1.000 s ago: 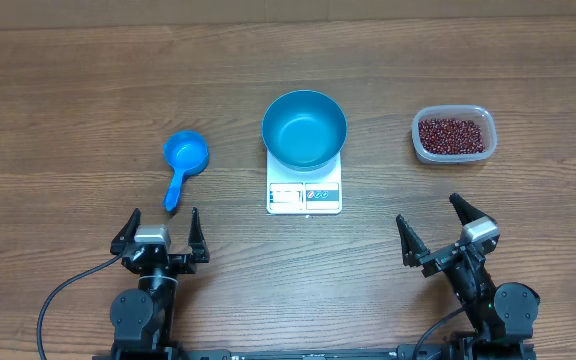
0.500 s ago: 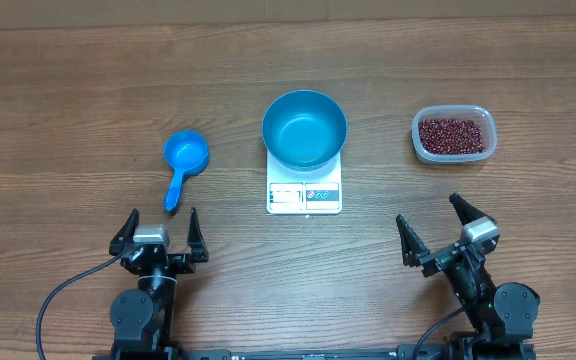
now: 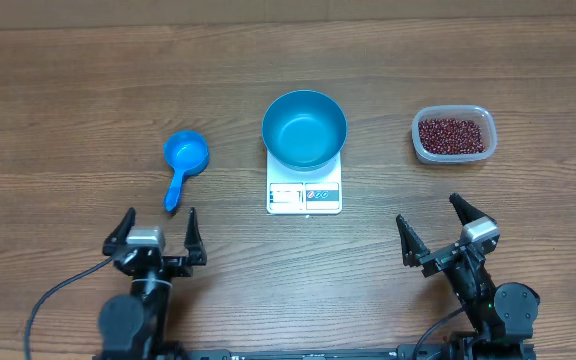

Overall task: Scoop item into bowl and weigh 150g on scale
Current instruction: 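Move the left gripper forward to the blue scoop's handle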

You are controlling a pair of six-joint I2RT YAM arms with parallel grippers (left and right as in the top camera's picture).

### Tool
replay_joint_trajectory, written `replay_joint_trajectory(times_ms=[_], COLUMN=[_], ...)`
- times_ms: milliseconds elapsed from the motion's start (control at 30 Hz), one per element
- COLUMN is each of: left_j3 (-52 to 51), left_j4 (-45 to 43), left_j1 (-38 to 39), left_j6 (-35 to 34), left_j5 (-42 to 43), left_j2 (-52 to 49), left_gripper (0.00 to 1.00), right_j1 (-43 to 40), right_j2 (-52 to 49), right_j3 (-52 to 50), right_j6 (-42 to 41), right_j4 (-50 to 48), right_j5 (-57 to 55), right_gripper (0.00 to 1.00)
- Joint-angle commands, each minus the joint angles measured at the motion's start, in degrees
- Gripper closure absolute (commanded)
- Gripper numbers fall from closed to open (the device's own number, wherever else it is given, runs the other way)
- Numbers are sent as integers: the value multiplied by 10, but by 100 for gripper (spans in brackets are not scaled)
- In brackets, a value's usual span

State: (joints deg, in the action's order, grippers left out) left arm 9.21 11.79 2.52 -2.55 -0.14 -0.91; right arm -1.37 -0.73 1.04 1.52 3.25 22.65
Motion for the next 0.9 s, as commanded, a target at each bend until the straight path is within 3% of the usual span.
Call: replay_joint_trajectory(times_ms=[0,267,667,867], left_j3=[112,391,860,940], left_j4=[20,133,477,571], left_j1=[-2,-2,-2,-2], left_j6=[-1,-8,3,9], left_j5=[28,49,117,111], left_j2=[-6,-150,-535,-673], left_gripper=[0,0,1,0], right_j1=[3,3,3,3], right_j2=[4,4,4,4], right_j3=[-6,-6,-6,-6], right_j6=[0,0,0,0], right_j4=[-1,-1,-1,-1], right_j5=[0,0,0,0], right_gripper=[0,0,0,0])
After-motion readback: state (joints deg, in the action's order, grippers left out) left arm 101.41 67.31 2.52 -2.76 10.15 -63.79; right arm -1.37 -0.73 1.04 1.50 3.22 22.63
